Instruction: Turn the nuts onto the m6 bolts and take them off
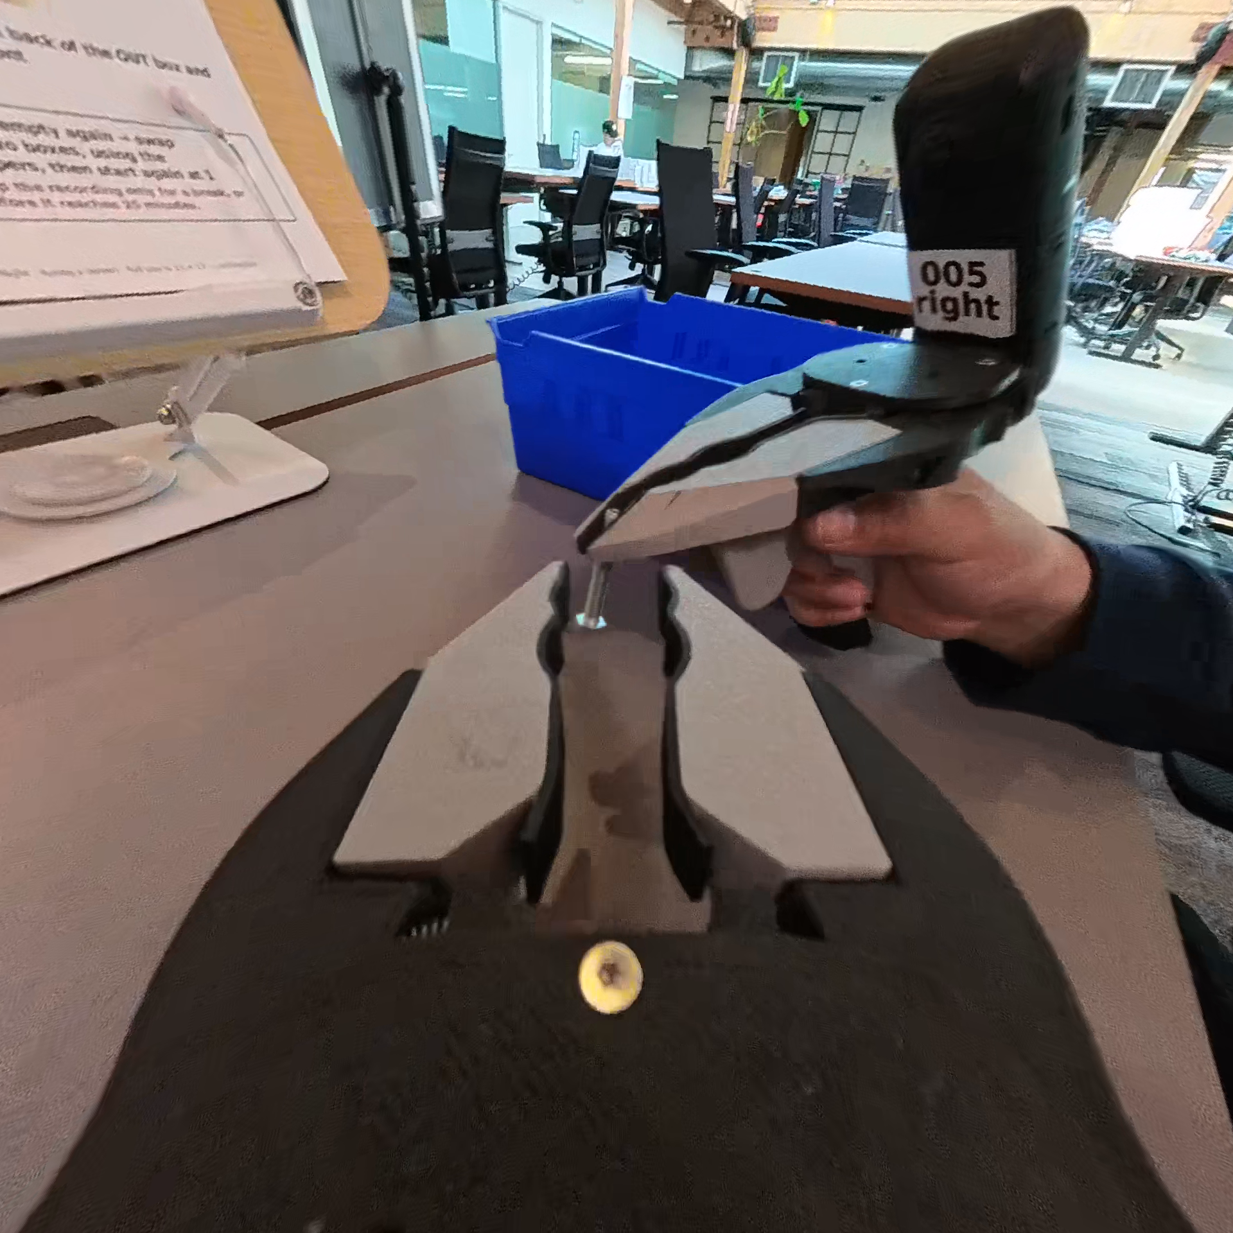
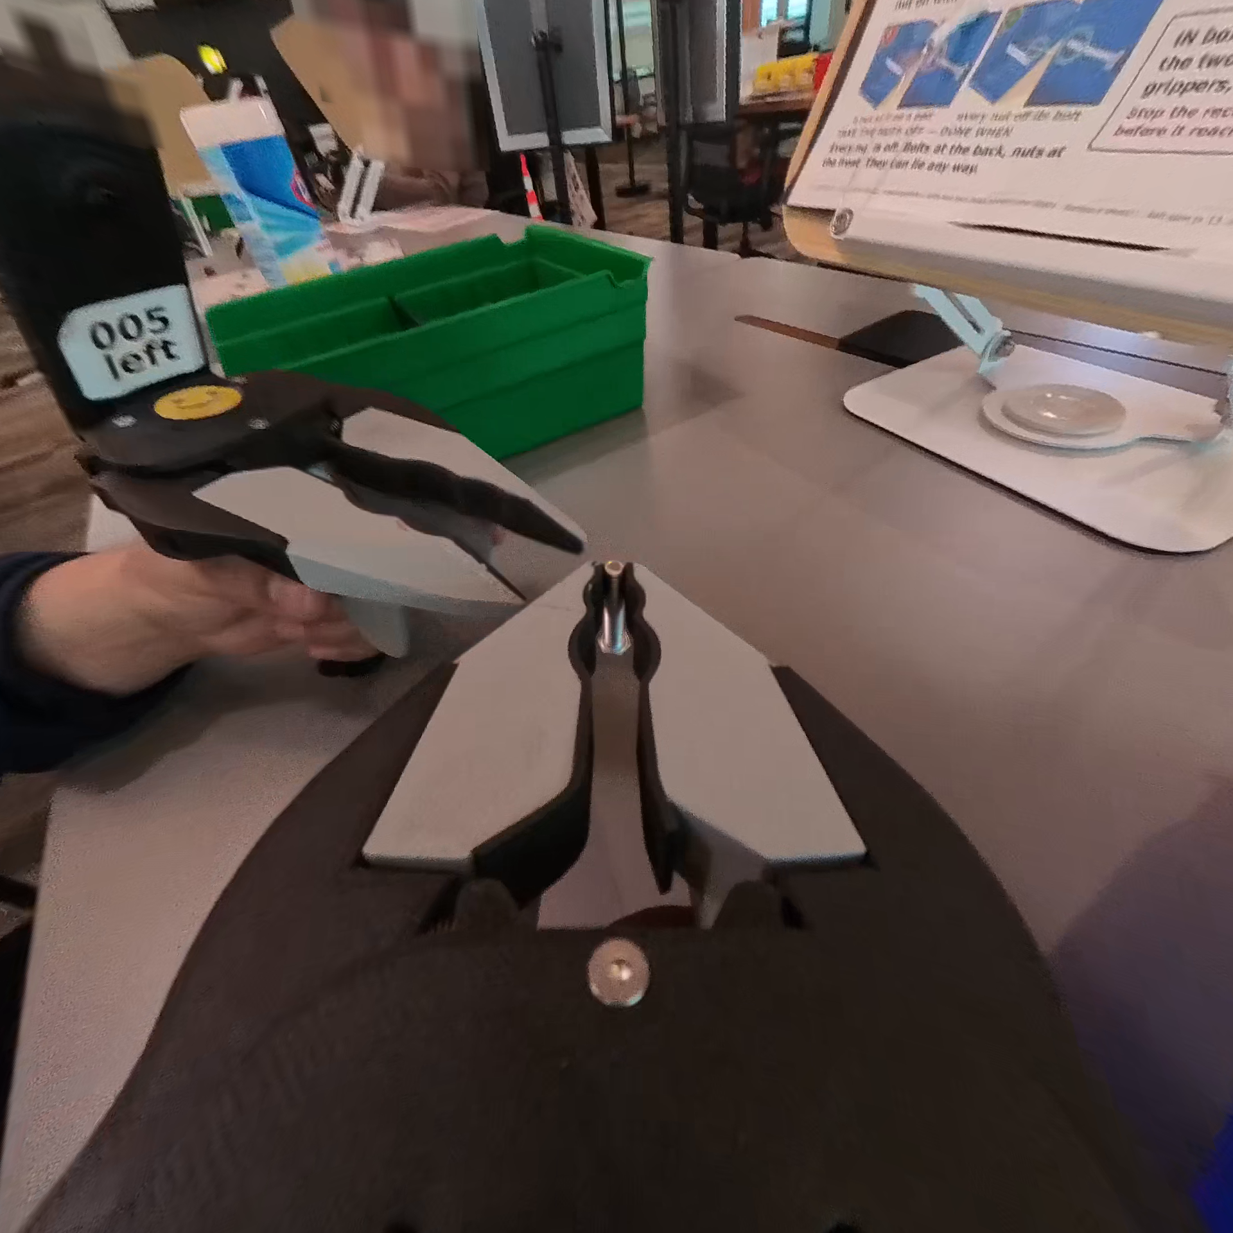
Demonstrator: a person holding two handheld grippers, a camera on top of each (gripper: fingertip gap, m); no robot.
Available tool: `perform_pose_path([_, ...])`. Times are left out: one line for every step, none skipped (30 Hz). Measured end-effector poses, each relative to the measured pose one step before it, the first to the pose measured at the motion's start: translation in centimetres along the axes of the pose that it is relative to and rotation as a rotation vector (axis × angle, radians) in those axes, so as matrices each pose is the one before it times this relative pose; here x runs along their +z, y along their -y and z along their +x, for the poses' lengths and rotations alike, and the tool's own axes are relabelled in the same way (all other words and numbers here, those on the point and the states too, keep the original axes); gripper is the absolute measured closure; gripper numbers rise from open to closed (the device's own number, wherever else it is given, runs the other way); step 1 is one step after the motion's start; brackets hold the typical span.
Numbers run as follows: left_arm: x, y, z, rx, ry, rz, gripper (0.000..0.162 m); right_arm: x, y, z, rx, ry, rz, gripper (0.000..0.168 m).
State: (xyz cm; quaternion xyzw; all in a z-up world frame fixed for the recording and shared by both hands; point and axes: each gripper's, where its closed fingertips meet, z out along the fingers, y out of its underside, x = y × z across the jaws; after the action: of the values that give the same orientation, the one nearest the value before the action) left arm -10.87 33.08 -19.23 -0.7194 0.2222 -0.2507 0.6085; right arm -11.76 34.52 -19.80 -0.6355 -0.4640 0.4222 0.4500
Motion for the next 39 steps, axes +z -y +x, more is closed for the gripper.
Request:
perform_pose_path([-0.199,-0.176,-0.709,-0.0155,0.0272,-0.0121,0.130,0.418,-0.757,0.434,-0.0068,-0.0112,-0.0491,0.166])
perform_pose_path([-0.297,-0.174,-0.630,0.0000,0.0294,-0.0119,0.124,0.455,-0.864,0.494,0.0034,-0.0109,-0.0530,0.166])
perform_pose_path([-0.321,-0.051,-0.586,0.0131,0.0343,-0.0035,0.124,0.452,-0.733,0.361,0.0080,0.0012,-0.0436,0.166])
perform_pose_path([-0.291,0.048,-0.576,0.0130,0.0389,0.0083,0.125,0.412,-0.555,0.036,0.0127,0.0224,-0.0332,0.166])
perform_pose_path([-0.200,0.044,-0.497,0.0052,0.0312,0.0097,0.129,0.361,-0.441,-0.146,0.0119,0.0332,-0.0256,0.166])
perform_pose_path([-0.062,-0.011,-0.381,-0.0040,0.0205,-0.0014,0.131,0.268,-0.372,0.005,0.0047,0.0173,-0.0216,0.166])
perform_pose_path([0.026,0.013,0.010,-0.0071,0.0016,-0.0057,0.131,0.203,-0.342,0.121,-0.0061,0.0017,-0.0195,0.166])
perform_pose_path([-0.014,-0.026,0.134,-0.0049,-0.0071,-0.0019,0.132,0.129,-0.274,-0.055,-0.0083,0.0032,-0.0188,0.166])
perform_pose_path([-0.029,-0.012,-0.036,-0.0031,0.0029,-0.0022,0.133,0.070,-0.134,-0.191,-0.0162,0.0034,-0.0100,0.166])
perform_pose_path([-0.032,0.022,-0.113,0.0028,0.0098,-0.0016,0.133,0.061,-0.070,-0.061,-0.0199,-0.0111,-0.0057,0.166])
perform_pose_path([-0.047,0.073,-0.100,0.0030,0.0046,0.0046,0.133,0.102,-0.159,-0.074,-0.0246,-0.0114,-0.0127,0.166])
perform_pose_path([-0.001,0.040,0.018,-0.0046,-0.0051,0.0043,0.134,0.154,-0.232,-0.159,-0.0235,-0.0055,-0.0176,0.166])
perform_pose_path([0.016,-0.050,0.116,-0.0099,-0.0083,-0.0038,0.134,0.144,-0.227,-0.100,-0.0161,-0.0067,-0.0165,0.166])
perform_pose_path([0.018,-0.128,0.105,-0.0059,-0.0059,-0.0080,0.134,0.083,-0.129,-0.061,-0.0120,-0.0073,-0.0098,0.166])
perform_pose_path([0.030,-0.070,0.155,0.0010,-0.0044,-0.0053,0.134,0.023,-0.027,-0.069,-0.0094,-0.0029,-0.0021,0.165])
perform_pose_path([-0.023,-0.069,-0.016,0.0026,0.0026,-0.0024,0.134,-0.012,0.012,-0.022,-0.0030,-0.0011,0.0011,0.164])
perform_pose_path([0.062,-0.023,-0.052,0.0038,0.0034,-0.0002,0.134,-0.027,0.016,0.036,0.0041,-0.0006,0.0021,0.161])
perform_pose_path([0.009,-0.002,0.008,0.0011,0.0001,-0.0001,0.134,-0.029,0.038,0.052,0.0075,0.0009,0.0029,0.158])
perform_pose_path([-0.019,0.015,0.033,-0.0040,-0.0027,-0.0020,0.133,-0.061,0.082,0.037,0.0071,0.0011,0.0058,0.154])
perform_pose_path([-0.007,-0.019,0.062,-0.0056,-0.0047,-0.0033,0.130,-0.117,0.135,0.034,0.0044,-0.0010,0.0102,0.152])
perform_pose_path([0.021,-0.068,0.104,-0.0037,-0.0042,-0.0040,0.129,-0.143,0.180,0.054,0.0012,-0.0027,0.0128,0.152])
perform_pose_path([0.012,-0.073,0.035,-0.0006,-0.0008,-0.0050,0.128,-0.189,0.227,0.051,-0.0005,-0.0042,0.0143,0.151])
perform_pose_path([-0.050,-0.055,-0.004,0.0013,0.0007,-0.0035,0.127,-0.228,0.333,0.071,-0.0020,-0.0066,0.0198,0.150])
perform_pose_path([-0.010,-0.023,-0.017,0.0006,0.0031,0.0002,0.127,-0.267,0.433,0.013,-0.0022,-0.0049,0.0266,0.149])
perform_pose_path([0.001,0.056,-0.017,-0.0026,0.0026,0.0036,0.127,-0.302,0.476,-0.020,-0.0002,-0.0048,0.0303,0.148])
perform_pose_path([-0.138,0.012,0.204,-0.0146,-0.0050,0.0000,0.123,-0.312,0.458,0.009,0.0016,-0.0084,0.0319,0.146])
perform_pose_path([-0.456,0.120,0.486,-0.0248,-0.0061,-0.0078,0.117,-0.310,0.361,0.007,0.0007,-0.0087,0.0285,0.142])
perform_pose_path([-0.774,0.371,1.076,-0.0019,-0.0251,-0.0038,0.112,-0.310,0.292,0.005,-0.0006,-0.0071,0.0240,0.140])
perform_pose_path([-1.101,0.540,1.328,0.0285,-0.0342,0.0047,0.111,-0.306,0.301,-0.004,-0.0016,-0.0060,0.0227,0.139])
perform_pose_path([-1.286,0.647,1.009,0.0313,-0.0134,0.0020,0.111,-0.283,0.331,0.028,-0.0001,-0.0062,0.0199,0.139])
perform_pose_path([-1.445,0.629,0.744,0.0330,-0.0099,-0.0100,0.111,-0.224,0.391,0.104,0.0028,-0.0089,0.0198,0.139])
perform_pose_path([-1.590,0.578,0.495,0.0303,-0.0076,-0.0196,0.111,-0.184,0.435,0.096,0.0063,-0.0090,0.0210,0.139])
perform_pose_path([-1.675,0.560,0.064,0.0170,0.0015,-0.0189,0.111,-0.134,0.398,0.013,0.0092,-0.0030,0.0188,0.139])
perform_pose_path([-1.954,0.588,-0.218,0.0082,0.0052,-0.0170,0.111,-0.103,0.326,-0.095,0.0097,0.0025,0.0162,0.139])
perform_pose_path([-1.934,0.404,-0.553,0.0041,0.0097,-0.0227,0.111,-0.078,0.249,-0.176,0.0066,0.0055,0.0128,0.139])
perform_pose_path([-1.852,0.140,-0.862,0.0013,0.0179,-0.0341,0.111,-0.042,0.154,-0.173,0.0020,0.0044,0.0078,0.140])
perform_pose_path([-1.879,-0.416,-1.210,0.0080,0.0304,-0.0447,0.111,-0.012,0.077,-0.134,-0.0026,0.0001,0.0030,0.140])
perform_pose_path([-1.644,-0.519,-1.930,0.0166,0.0599,-0.0427,0.111,-0.009,0.061,-0.095,-0.0069,-0.0037,0.0018,0.141])
perform_pose_path([-1.438,-0.761,-2.404,0.0202,0.0798,-0.0416,0.111,0.031,0.034,-0.112,-0.0093,-0.0035,-0.0003,0.142])
